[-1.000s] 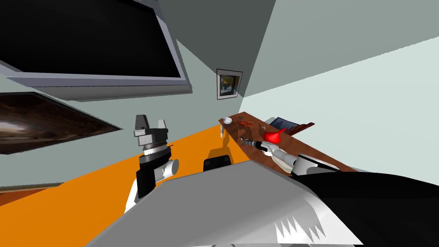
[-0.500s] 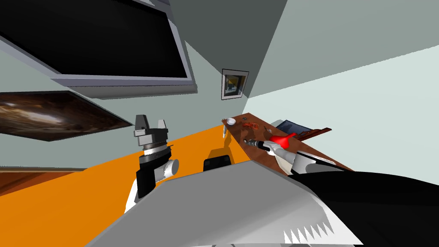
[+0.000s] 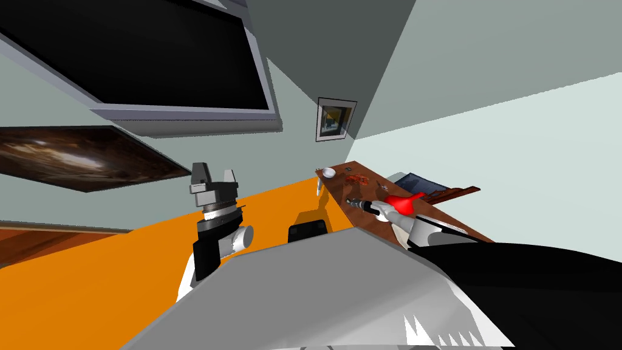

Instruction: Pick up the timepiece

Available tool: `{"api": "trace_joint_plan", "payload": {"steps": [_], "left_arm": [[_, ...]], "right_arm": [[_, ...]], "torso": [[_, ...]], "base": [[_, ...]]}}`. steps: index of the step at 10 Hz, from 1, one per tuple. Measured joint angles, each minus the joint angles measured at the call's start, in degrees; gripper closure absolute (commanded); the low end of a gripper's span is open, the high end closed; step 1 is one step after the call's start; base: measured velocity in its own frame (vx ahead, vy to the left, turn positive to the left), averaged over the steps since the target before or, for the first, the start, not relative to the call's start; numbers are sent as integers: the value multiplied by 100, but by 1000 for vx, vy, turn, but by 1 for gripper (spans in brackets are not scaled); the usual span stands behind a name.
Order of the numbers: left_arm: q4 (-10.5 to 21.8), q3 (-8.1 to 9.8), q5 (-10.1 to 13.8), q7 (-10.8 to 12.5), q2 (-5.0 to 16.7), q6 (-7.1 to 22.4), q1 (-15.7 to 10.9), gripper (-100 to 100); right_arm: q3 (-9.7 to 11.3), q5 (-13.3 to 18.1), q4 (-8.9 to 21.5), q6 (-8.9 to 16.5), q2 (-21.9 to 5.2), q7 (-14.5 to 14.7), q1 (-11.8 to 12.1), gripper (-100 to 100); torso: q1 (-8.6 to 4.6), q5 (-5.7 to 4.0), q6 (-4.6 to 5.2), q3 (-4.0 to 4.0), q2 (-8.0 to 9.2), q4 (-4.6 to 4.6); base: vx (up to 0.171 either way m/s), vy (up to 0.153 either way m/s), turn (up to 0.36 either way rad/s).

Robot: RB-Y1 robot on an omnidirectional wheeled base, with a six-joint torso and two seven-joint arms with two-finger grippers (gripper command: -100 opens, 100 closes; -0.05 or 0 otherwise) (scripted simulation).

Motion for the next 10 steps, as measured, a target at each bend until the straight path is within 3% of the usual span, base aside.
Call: {"api": "trace_joint_plan", "payload": {"steps": [1,5,6,7,9,10], "left_arm": [[0,0,0,0,0,0,0,0],[0,0,0,0,-1,0,0,0],[0,0,0,0,-1,0,0,0],[0,0,0,0,-1,0,0,0],[0,-1,0,0,-1,0,1,0],[0,-1,0,0,-1,0,0,0]], "right_arm": [[-1,1,12,7,11,8,-5,100],[0,-3,2,-8,17,0,-4,100],[-1,-4,2,-8,17,0,-4,0],[-1,-4,2,-8,17,-1,-4,100],[74,8,-223,-47,-235,-103,31,100],[79,9,-233,-53,-251,-114,41,0]], "torso": [[10,3,2,1,1,0],[3,-1,1,-7,-9,-4],[2,0,0,-7,-10,-4],[2,0,0,-7,-11,-4],[28,7,8,-3,-2,-4],[20,4,-2,-4,-6,-3]], "base": [[0,0,0],[0,0,0],[0,0,0],[-6,41,-162],[-3,57,-112],[-2,6,3]]}}
